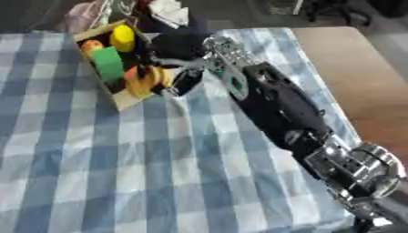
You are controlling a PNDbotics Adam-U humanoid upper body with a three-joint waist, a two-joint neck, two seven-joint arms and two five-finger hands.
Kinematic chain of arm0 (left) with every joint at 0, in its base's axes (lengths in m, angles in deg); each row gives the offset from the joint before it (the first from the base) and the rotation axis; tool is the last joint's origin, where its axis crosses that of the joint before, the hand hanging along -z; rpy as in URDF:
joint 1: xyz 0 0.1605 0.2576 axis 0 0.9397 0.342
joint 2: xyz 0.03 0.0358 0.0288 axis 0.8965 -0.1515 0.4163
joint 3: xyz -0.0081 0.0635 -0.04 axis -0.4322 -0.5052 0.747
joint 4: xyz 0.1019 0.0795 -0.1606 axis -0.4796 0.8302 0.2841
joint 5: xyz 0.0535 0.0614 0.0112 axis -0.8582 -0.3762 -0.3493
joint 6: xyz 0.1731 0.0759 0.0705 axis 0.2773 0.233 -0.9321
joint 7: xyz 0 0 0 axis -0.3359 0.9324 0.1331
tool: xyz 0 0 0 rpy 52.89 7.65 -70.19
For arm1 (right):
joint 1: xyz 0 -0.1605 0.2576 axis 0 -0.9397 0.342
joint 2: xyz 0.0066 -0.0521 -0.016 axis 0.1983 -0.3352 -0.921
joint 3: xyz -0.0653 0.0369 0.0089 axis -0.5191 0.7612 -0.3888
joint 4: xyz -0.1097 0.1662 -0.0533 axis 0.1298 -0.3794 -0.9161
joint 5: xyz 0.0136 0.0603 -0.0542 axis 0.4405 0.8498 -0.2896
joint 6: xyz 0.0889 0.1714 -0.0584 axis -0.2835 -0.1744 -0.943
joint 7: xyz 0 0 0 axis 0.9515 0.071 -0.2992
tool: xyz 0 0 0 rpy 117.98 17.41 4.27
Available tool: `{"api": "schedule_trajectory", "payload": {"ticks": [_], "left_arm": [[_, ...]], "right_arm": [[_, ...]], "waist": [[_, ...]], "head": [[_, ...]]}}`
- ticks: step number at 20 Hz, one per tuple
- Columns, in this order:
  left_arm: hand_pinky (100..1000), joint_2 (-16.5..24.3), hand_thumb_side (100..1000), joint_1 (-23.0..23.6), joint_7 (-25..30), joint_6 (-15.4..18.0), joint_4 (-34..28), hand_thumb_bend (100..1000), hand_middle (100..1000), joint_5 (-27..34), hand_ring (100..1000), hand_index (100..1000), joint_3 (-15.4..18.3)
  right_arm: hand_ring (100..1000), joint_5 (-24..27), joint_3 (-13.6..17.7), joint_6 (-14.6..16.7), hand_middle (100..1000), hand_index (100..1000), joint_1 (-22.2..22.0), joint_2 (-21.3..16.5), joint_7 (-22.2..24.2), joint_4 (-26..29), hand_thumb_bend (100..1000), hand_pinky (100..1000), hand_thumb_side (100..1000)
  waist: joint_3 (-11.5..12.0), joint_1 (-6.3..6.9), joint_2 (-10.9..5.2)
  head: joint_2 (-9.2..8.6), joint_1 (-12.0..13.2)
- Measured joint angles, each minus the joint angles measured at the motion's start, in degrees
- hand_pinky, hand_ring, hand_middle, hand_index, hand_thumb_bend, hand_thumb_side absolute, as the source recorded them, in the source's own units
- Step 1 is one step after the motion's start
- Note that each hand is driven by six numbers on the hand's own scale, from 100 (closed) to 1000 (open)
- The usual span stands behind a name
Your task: Pick up objects on the table and place them in the box.
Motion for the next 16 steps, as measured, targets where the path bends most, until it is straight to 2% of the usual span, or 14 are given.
{"api": "schedule_trajectory", "payload": {"ticks": [4,9,16], "left_arm": [[760,-0.01,637,-0.14,0.02,0.01,-0.01,100,598,0.16,538,776,0.01],[760,-0.02,638,-0.58,0.09,0.03,-0.01,100,597,0.26,538,776,-0.02],[760,-0.05,641,-1.1,0.33,0.15,-0.03,100,596,0.28,537,776,-0.12]], "right_arm": [[565,0.01,3.48,-3.82,464,650,3.77,2.78,-0.76,-4.18,101,634,100],[565,-4.93,7.29,-7.52,487,679,5.42,6.01,-5.06,-10.04,100,631,100],[554,-12.18,13.4,-17.63,500,700,6.56,7.88,-16.0,-17.02,100,617,100]], "waist": [[0.78,0.0,0.06],[1.42,0.0,0.06],[2.93,0.0,0.4]], "head": [[-0.37,-0.35],[-0.53,-1.11],[-1.12,-2.06]]}}
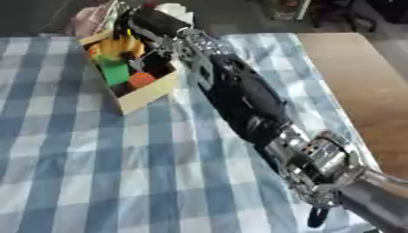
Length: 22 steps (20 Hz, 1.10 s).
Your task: Pick up objects on the table and place them in the box.
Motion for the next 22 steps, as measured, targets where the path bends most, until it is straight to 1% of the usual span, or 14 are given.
{"api": "schedule_trajectory", "payload": {"ticks": [2,5,7,9,11,13,15,18,22], "left_arm": [[760,0.0,642,0.0,0.04,-0.04,0.0,100,596,0.0,537,775,0.0],[760,0.0,642,0.0,0.09,-0.09,0.0,100,596,0.0,537,775,0.0],[760,-0.01,642,-0.01,0.11,-0.11,0.0,100,595,0.0,537,775,0.0],[760,-0.01,641,-0.01,0.12,-0.12,0.0,100,595,0.0,537,776,0.0],[760,-0.01,640,-0.01,0.12,-0.12,0.0,100,595,0.0,536,776,0.0],[760,-0.01,640,-0.01,0.12,-0.11,-0.01,100,595,0.0,536,776,0.0],[760,-0.01,640,-0.01,0.11,-0.11,-0.01,100,594,0.0,536,776,0.0],[760,-0.01,639,-0.01,0.11,-0.11,-0.01,100,594,0.0,536,776,0.0],[760,-0.01,639,-0.01,0.1,-0.1,-0.01,100,594,0.0,536,775,0.0]], "right_arm": [[554,-0.65,1.19,-2.36,506,708,0.15,-0.03,-2.65,-1.47,100,617,100],[563,-0.99,2.29,-4.61,523,723,0.15,-0.12,-4.87,-3.33,100,624,100],[580,-1.03,2.63,-5.31,550,749,0.15,-0.18,-5.18,-4.47,100,636,100],[603,-1.05,2.72,-5.08,585,780,0.1,-0.2,-4.61,-5.42,100,651,100],[637,-1.11,2.69,-4.02,644,823,0.06,-0.2,-3.12,-5.93,100,670,195],[676,-1.37,2.45,-2.73,722,865,0.05,-0.27,-1.22,-6.16,100,692,300],[707,-1.89,2.36,-1.74,783,901,0.05,-0.36,0.45,-6.15,137,709,362],[728,-2.76,2.36,-1.19,824,925,0.05,-0.56,1.97,-5.91,159,720,400],[747,-3.17,2.38,-1.51,869,947,0.06,-0.64,2.7,-5.42,183,733,442]], "waist": [[0.11,0.0,0.0],[0.18,0.0,0.0],[0.15,0.0,0.0],[0.08,0.0,0.0],[-0.06,0.0,0.0],[-0.08,0.0,0.0],[-0.09,0.0,0.0],[-0.13,0.0,0.0],[-0.15,0.0,0.0]], "head": [[-0.13,-0.03],[-0.15,-0.03],[-0.16,-0.03],[-0.17,-0.02],[-0.17,-0.01],[-0.18,0.01],[-0.27,0.01],[-0.3,0.04],[-0.31,0.06]]}}
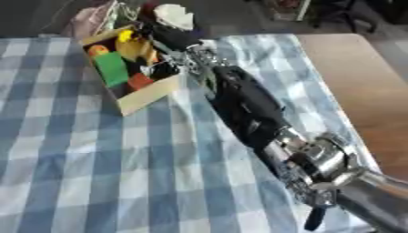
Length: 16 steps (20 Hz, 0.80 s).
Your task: Pick up objects on the table and place them in the box.
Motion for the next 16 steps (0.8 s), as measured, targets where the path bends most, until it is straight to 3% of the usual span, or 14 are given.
{"api": "schedule_trajectory", "payload": {"ticks": [2,5,8,12,16], "left_arm": [[760,0.0,639,0.0,0.0,0.0,0.0,100,593,0.0,536,775,0.0],[760,0.0,637,0.0,-0.04,0.02,0.0,100,594,0.0,536,775,0.01],[760,0.0,635,0.02,-0.24,0.11,0.0,100,595,0.0,538,775,0.06],[760,0.0,628,0.17,-1.11,0.18,0.0,100,597,0.0,540,775,0.85],[758,0.0,622,1.01,-2.93,0.47,0.0,100,598,-0.09,541,774,2.39]], "right_arm": [[749,-0.05,0.01,-0.19,873,947,0.0,-0.2,0.22,0.01,176,734,438],[711,0.32,0.05,-0.23,809,921,-0.01,-0.84,0.26,0.31,100,708,366],[671,3.75,0.02,0.67,765,897,-0.62,-1.93,-0.61,2.01,100,680,308],[645,14.22,-1.26,3.15,731,874,-2.9,-5.01,-1.53,6.81,100,662,250],[615,29.45,-3.3,4.45,681,843,-7.43,-9.6,-0.1,15.16,100,639,272]], "waist": [[-0.02,0.0,0.0],[-0.08,0.0,0.0],[-0.46,0.0,0.0],[-0.91,0.0,0.0],[-1.52,0.0,-0.06]], "head": [[-0.01,0.01],[-0.01,0.09],[-0.02,0.5],[-0.03,1.21],[-0.03,2.03]]}}
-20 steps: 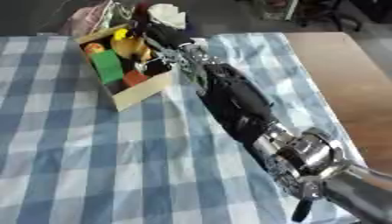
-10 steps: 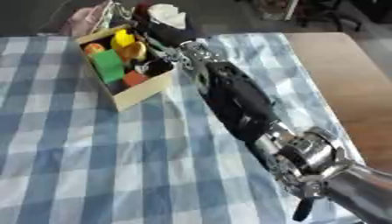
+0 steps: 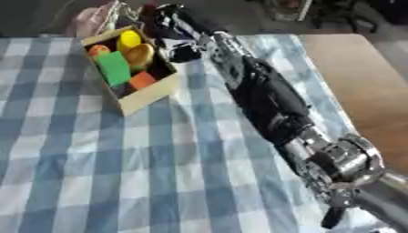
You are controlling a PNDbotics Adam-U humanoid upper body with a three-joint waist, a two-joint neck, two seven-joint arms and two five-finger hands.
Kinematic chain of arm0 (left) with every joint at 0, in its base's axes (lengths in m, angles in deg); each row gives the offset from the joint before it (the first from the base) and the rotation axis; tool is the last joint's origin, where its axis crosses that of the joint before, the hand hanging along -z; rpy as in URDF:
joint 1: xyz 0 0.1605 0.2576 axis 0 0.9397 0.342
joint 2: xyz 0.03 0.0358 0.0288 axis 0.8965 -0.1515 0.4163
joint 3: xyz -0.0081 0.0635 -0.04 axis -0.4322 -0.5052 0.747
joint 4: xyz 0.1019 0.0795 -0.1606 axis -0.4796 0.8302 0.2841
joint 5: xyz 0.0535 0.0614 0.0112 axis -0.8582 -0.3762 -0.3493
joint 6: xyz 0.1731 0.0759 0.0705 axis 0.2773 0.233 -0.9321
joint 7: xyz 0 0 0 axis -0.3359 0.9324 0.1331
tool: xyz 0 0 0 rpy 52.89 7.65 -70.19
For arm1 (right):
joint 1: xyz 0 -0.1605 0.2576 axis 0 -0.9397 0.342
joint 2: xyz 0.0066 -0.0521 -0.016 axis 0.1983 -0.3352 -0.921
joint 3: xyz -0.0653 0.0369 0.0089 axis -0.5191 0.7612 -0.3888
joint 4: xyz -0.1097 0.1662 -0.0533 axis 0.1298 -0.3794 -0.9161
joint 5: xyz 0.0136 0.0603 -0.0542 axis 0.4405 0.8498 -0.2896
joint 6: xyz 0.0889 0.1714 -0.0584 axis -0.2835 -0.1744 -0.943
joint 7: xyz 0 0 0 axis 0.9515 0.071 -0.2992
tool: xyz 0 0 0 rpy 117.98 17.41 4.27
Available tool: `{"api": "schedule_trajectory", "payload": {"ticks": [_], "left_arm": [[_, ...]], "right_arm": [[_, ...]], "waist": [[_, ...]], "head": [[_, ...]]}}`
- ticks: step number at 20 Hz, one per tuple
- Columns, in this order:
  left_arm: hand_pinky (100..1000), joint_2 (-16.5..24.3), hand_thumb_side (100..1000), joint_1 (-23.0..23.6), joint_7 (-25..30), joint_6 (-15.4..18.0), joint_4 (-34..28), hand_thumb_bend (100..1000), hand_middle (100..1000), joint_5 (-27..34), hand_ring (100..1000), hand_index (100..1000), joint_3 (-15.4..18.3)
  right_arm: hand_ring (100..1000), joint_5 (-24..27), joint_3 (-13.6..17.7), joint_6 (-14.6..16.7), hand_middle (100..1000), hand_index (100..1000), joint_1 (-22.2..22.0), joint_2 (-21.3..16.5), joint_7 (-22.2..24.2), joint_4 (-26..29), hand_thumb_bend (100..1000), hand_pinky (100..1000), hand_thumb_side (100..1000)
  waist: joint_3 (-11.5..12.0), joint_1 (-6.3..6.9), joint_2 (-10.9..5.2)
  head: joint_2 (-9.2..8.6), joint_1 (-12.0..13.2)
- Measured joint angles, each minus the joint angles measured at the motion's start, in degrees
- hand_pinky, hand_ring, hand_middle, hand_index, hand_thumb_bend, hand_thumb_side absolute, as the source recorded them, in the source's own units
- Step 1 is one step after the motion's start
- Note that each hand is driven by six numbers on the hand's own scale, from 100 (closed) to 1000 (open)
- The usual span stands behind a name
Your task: Pick up objects on the table and place them in the box.
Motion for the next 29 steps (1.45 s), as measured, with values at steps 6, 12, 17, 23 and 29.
{"api": "schedule_trajectory", "payload": {"ticks": [6,12,17,23,29], "left_arm": [[757,0.0,621,1.16,-2.46,0.22,0.0,100,599,-0.36,542,771,1.87],[756,-0.3,627,1.58,-3.18,0.13,0.01,100,596,-0.44,540,769,2.37],[758,-0.72,631,1.59,-3.22,0.1,0.03,100,593,-0.45,538,765,2.53],[756,-1.52,640,1.74,-2.95,-0.17,0.22,100,587,-0.68,534,757,2.54],[755,-1.99,643,2.09,-2.75,-0.35,0.42,100,584,-0.92,532,751,2.55]], "right_arm": [[590,25.09,-1.15,-3.03,633,818,-11.93,-6.57,3.99,18.0,100,622,368],[577,39.64,0.14,-6.8,601,791,-26.24,-8.98,6.59,33.81,100,614,453],[572,42.48,1.96,-7.68,593,784,-35.7,-7.07,8.11,41.0,100,608,526],[566,43.84,3.36,-8.9,585,776,-41.54,-2.32,8.77,44.32,100,604,564],[561,43.95,3.7,-9.84,579,769,-43.05,0.01,8.28,44.69,100,601,576]], "waist": [[-0.72,0.0,-0.52],[-1.33,-0.04,-0.7],[-1.68,-0.04,-0.7],[-2.02,-0.04,-0.7],[-2.21,-0.04,-0.7]], "head": [[0.03,0.98],[0.03,1.72],[0.03,2.01],[0.08,2.0],[0.48,2.03]]}}
